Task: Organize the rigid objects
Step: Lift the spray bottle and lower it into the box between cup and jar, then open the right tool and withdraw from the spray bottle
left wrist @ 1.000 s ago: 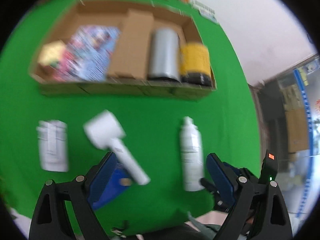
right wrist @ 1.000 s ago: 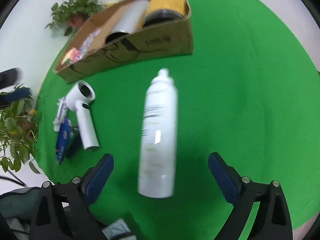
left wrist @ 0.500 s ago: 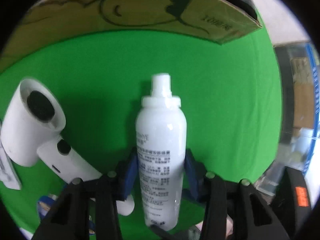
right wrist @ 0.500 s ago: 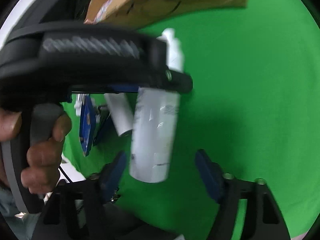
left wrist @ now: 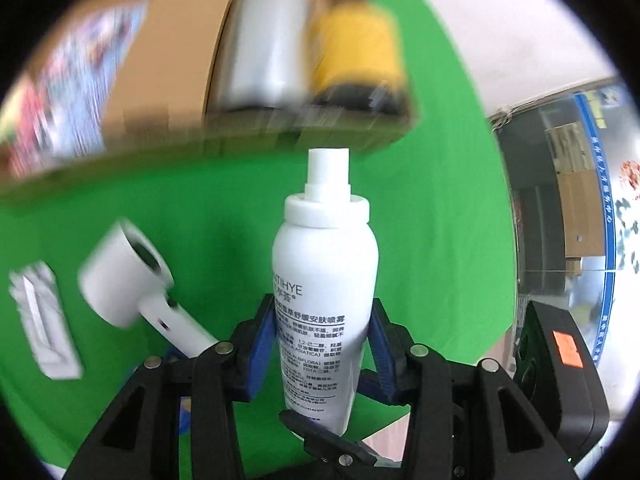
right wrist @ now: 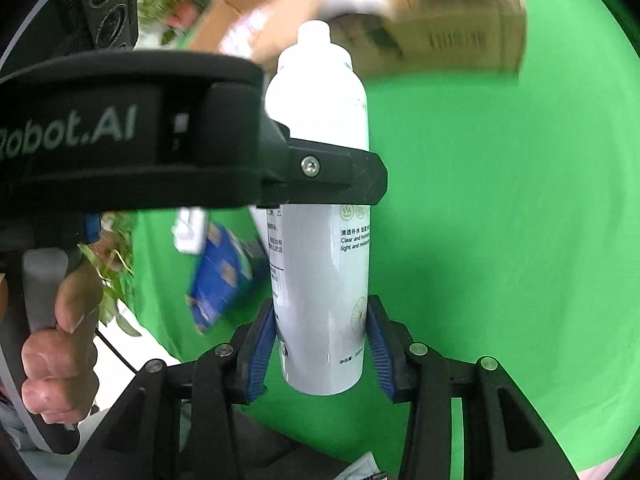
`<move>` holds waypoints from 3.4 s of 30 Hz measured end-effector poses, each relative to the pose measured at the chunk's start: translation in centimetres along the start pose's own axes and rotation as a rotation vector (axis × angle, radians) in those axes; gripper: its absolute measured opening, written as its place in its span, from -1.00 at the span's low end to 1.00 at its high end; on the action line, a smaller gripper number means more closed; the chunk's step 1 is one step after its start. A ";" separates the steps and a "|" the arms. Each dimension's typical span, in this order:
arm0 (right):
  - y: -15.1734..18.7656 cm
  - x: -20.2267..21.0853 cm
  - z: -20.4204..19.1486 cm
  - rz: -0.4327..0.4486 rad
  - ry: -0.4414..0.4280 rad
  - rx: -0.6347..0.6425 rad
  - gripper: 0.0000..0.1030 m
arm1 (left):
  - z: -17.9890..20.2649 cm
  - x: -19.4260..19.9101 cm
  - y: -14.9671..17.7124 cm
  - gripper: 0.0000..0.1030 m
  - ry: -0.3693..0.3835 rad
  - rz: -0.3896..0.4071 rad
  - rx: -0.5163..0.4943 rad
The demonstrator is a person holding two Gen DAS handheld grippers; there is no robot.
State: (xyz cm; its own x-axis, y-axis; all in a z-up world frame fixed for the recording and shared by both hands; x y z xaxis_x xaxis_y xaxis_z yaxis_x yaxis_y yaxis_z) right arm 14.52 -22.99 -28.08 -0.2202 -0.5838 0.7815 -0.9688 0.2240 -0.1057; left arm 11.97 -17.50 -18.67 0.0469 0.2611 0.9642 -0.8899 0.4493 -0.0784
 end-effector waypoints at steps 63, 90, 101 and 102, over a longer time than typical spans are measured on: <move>-27.4 2.5 5.0 -0.002 0.093 -0.180 -0.17 | -1.0 -2.8 -23.1 -0.18 0.160 -0.116 0.055; -15.3 13.7 -8.6 0.195 0.310 0.120 0.96 | -11.6 21.7 -7.2 0.61 -0.413 0.564 0.149; -12.0 17.3 -15.0 0.307 0.468 0.182 0.99 | -12.9 24.4 -4.2 0.61 -0.394 0.671 0.061; -11.7 17.4 -15.4 0.313 0.484 0.178 0.99 | -13.0 24.3 -4.0 0.61 -0.388 0.674 0.060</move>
State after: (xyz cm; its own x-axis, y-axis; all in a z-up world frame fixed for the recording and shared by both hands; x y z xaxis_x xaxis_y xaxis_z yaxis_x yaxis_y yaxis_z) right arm 23.79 -23.72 -3.81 -0.4616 -0.0805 0.8834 -0.8797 0.1697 -0.4442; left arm 22.56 -1.80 1.81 -0.6652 0.1392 0.7336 -0.6932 0.2497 -0.6760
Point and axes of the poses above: each gripper's, at about its wrist camera, not at the fingertips, and x roughly against the way its jaws point, z to its right, y to its underside, the point moved 10 cm from there along -x, roughly the way its jaws point, and after that the axes turned 10 degrees about -y, right-handed, at the moved point
